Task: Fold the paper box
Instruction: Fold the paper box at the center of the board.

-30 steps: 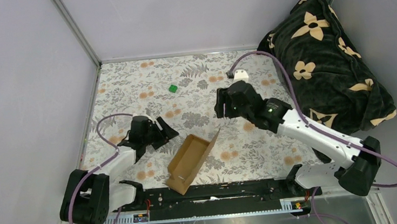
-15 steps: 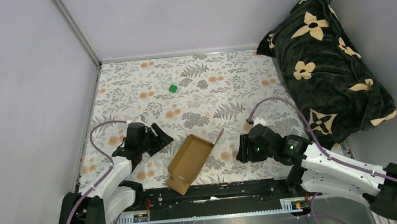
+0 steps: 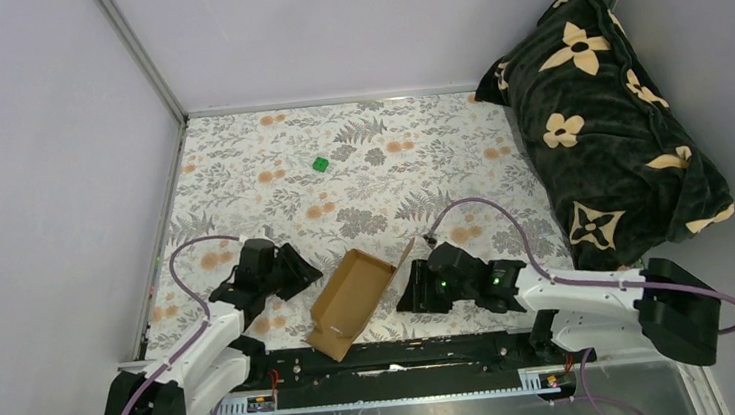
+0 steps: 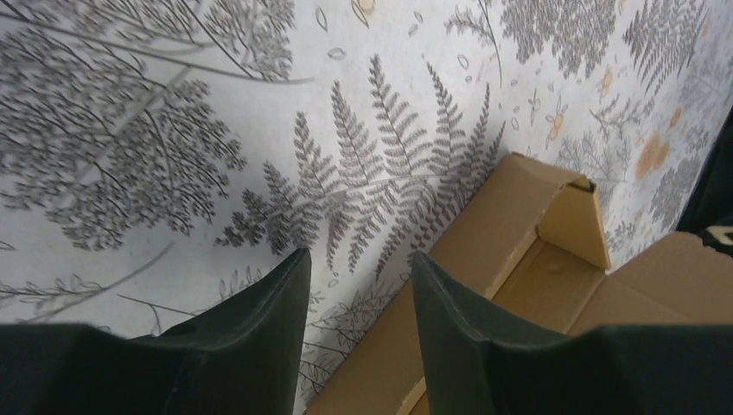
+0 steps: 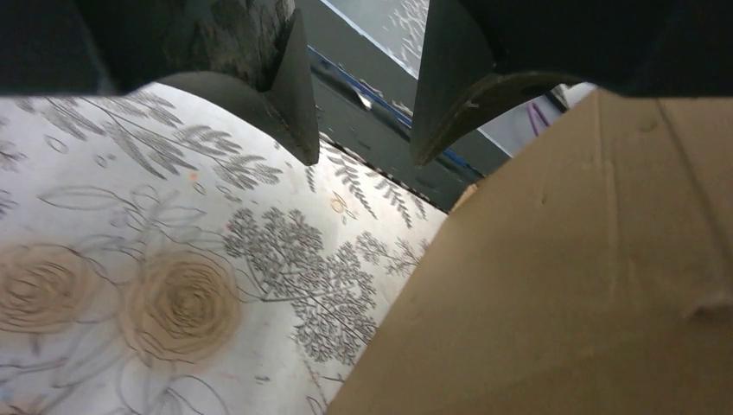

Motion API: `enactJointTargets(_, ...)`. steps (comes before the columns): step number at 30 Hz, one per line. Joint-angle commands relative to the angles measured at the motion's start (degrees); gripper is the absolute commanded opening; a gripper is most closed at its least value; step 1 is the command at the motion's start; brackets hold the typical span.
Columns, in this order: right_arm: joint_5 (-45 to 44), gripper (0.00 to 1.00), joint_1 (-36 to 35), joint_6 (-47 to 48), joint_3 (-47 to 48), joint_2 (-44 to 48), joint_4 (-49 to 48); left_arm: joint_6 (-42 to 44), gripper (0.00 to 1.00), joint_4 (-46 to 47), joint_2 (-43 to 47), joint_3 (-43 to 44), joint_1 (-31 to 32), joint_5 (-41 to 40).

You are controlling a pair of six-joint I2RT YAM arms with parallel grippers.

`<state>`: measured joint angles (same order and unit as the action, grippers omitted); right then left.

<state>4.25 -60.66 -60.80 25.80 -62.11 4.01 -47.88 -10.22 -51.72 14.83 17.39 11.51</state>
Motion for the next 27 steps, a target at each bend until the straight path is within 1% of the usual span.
enactJointTargets(1,1.97,0.50,-0.68,-4.82,0.58,-4.34,-12.40,-3.60,0.53,-1.68,3.01,-1.96,3.53,-1.55)
enactJointTargets(6,0.55,0.51,-0.33,-5.37,2.07,-8.36,-14.89,-6.84,0.53,-1.08,3.75,-3.30,8.12,-3.11)
enactJointTargets(8,1.42,0.52,0.76,-5.23,2.48,-9.71,-16.16,-7.93,0.53,-0.32,3.95,-3.83,9.48,-3.04)
enactJointTargets(12,5.49,0.52,5.76,-3.90,3.07,-11.63,-18.81,-9.62,0.53,0.10,4.86,-4.28,11.41,-3.41)
enactJointTargets(14,7.96,0.52,9.03,-1.50,4.72,-12.33,-18.07,-10.28,0.53,0.06,5.33,-4.31,12.25,-3.58)
enactJointTargets(19,13.23,0.52,15.18,4.44,12.78,-16.51,-15.06,-11.97,0.53,1.38,5.26,-4.48,13.95,-4.20)
enactJointTargets(24,20.51,0.52,19.42,10.01,21.92,-26.33,-13.75,-14.09,0.53,5.22,2.59,-4.19,16.36,-4.77)
enactJointTargets(27,24.66,0.52,21.08,14.78,28.81,-32.23,-10.29,-14.91,0.53,8.01,-0.44,-3.30,18.81,-5.55)
